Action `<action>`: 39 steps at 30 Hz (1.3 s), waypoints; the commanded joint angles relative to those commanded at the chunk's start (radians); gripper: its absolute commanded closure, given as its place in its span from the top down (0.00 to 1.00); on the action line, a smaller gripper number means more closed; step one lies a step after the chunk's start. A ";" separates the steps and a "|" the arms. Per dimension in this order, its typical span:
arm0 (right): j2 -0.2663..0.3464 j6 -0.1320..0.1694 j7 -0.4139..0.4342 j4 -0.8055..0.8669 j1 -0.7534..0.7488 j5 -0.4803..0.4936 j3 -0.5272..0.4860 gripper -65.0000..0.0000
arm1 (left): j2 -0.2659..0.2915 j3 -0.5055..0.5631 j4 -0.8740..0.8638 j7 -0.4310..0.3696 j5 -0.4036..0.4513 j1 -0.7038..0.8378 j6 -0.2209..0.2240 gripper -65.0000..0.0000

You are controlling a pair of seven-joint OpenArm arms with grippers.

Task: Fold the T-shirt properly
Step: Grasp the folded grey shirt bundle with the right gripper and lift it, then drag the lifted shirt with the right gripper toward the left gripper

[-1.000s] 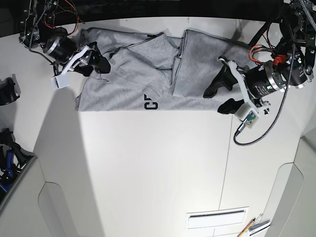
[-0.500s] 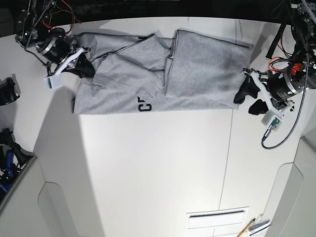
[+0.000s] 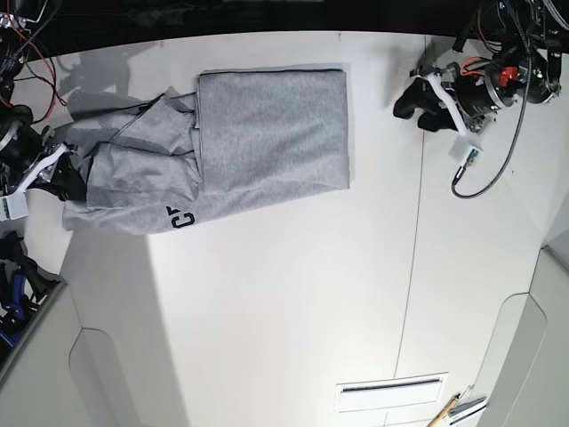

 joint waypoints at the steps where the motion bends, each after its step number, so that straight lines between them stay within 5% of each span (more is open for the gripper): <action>1: -0.006 0.000 -0.020 0.034 0.015 0.012 -0.001 0.00 | 0.021 0.000 0.000 0.000 -0.002 0.011 -0.004 0.60; 7: -0.089 0.000 -0.100 0.327 0.043 0.063 -0.102 0.00 | 0.122 0.000 0.000 0.009 -0.004 0.027 -0.005 0.60; 10: -0.108 0.000 -0.098 0.385 0.040 0.002 -0.337 0.00 | 0.150 0.000 0.000 0.016 -0.004 0.028 -0.004 0.60; 13: -0.142 0.000 -0.095 0.363 0.040 -0.188 -0.620 0.00 | 0.152 0.000 0.000 0.044 -0.004 0.028 -0.004 0.60; 16: -0.154 0.000 -0.039 0.286 0.041 -0.328 -0.871 0.46 | 0.152 0.000 0.000 0.049 -0.006 0.028 -0.004 0.60; 17: -0.154 -0.001 -0.008 0.259 0.041 -0.373 -0.939 0.55 | 0.152 0.000 0.000 0.049 -0.010 0.028 -0.004 0.60; 20: -0.154 -0.005 0.065 0.214 0.041 -0.486 -1.077 0.57 | 0.152 0.000 0.000 0.049 -0.024 0.028 -0.003 0.60; 26: -0.155 -0.020 0.088 0.216 0.066 -0.514 -1.107 0.57 | 0.140 -0.010 0.000 0.053 -0.052 0.027 -0.005 0.60; 33: -0.155 -0.137 0.088 0.216 0.132 -0.511 -0.944 0.57 | 0.086 -0.010 0.080 0.108 -0.209 0.027 -0.028 0.60; 39: -0.169 -0.143 0.081 0.160 0.132 -0.481 -0.940 0.56 | 0.085 -0.010 0.108 0.078 -0.195 0.027 -0.028 0.60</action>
